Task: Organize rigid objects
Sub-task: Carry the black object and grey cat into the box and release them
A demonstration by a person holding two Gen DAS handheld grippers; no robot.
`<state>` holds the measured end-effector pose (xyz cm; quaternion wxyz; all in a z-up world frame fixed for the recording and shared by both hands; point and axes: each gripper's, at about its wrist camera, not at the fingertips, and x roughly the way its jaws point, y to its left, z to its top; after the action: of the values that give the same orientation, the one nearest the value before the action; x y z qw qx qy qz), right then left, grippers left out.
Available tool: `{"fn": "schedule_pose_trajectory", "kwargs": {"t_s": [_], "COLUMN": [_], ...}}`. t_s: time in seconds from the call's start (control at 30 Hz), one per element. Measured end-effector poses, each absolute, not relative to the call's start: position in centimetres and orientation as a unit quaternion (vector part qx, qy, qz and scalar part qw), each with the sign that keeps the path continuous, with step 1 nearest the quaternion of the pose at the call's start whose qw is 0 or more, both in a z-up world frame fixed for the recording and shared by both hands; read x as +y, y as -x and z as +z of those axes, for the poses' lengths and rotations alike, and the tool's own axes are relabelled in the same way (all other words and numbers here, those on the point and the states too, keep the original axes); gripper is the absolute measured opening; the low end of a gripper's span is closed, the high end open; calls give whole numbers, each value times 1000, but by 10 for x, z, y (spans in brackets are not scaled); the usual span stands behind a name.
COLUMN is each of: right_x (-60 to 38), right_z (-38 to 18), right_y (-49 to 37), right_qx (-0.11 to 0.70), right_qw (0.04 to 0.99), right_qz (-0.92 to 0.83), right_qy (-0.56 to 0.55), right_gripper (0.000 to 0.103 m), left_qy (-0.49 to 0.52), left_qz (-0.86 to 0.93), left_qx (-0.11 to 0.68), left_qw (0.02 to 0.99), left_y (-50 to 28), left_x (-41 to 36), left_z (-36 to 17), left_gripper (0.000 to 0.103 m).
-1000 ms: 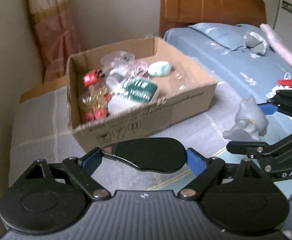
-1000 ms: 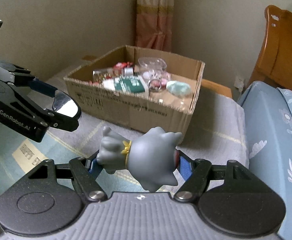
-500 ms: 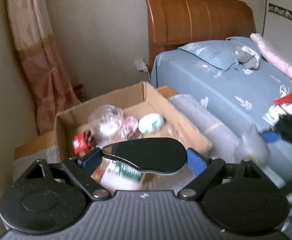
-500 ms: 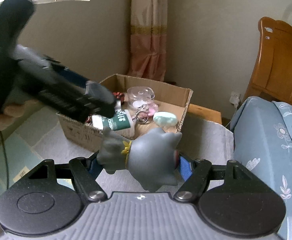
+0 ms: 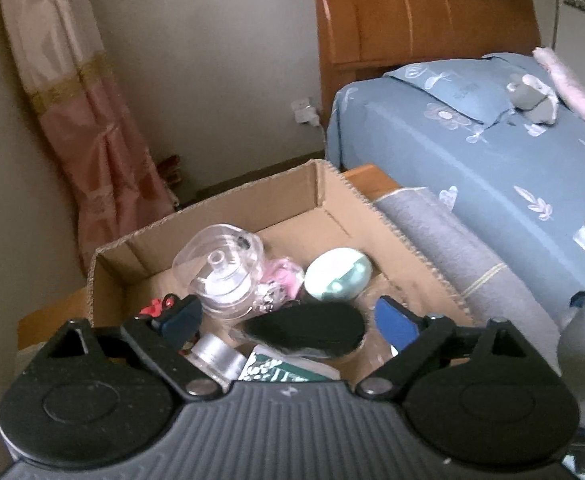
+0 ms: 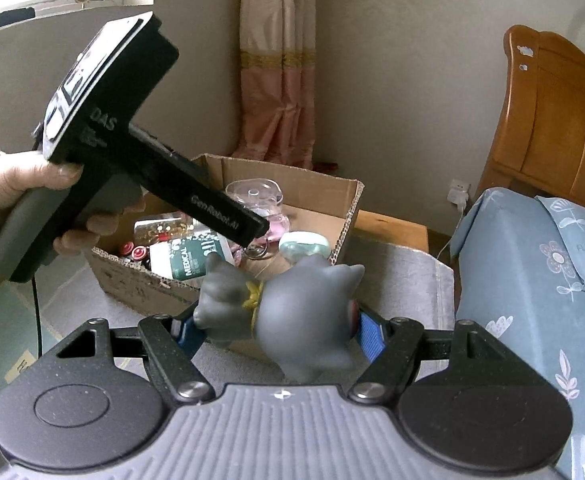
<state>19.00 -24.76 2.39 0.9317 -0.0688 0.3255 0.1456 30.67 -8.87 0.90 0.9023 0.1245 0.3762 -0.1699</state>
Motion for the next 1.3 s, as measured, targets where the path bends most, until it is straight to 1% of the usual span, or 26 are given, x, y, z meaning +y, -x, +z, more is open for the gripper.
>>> {"fn": "schedule_pose_trajectory", "kwargs": {"t_s": [0.2, 0.47, 0.5, 0.53, 0.67, 0.83, 1.0, 1.3], "right_x": [-244, -238, -236, -235, -226, -217, -208, -203], "right_z": [28, 39, 41, 42, 46, 47, 47, 44], "right_y": [-195, -206, -208, -210, -221, -238, -258, -324], "right_qx": [325, 330, 331, 332, 338, 345, 355, 386], "right_qw": [932, 931, 930, 930, 928, 925, 920, 911], "right_qz": [147, 146, 146, 145, 141, 135, 133, 123], "right_qy": [67, 59, 60, 61, 69, 80, 96, 80], "right_gripper": [78, 78, 78, 78, 78, 78, 78, 78], "left_qy": [-113, -98, -96, -94, -92, -86, -51, -35], "left_qz": [-164, -154, -151, -148, -137, -124, -116, -84], "left_qx": [369, 339, 337, 335, 324, 311, 310, 299], "left_qw": [908, 923, 924, 926, 932, 938, 942, 950], "left_y": [-286, -238, -232, -227, -203, -184, -175, -170], "left_x": [-69, -39, -36, -33, -22, -6, 8, 24], "left_z": [14, 32, 34, 34, 36, 36, 29, 10], "left_gripper": [96, 98, 101, 102, 102, 102, 102, 102]}}
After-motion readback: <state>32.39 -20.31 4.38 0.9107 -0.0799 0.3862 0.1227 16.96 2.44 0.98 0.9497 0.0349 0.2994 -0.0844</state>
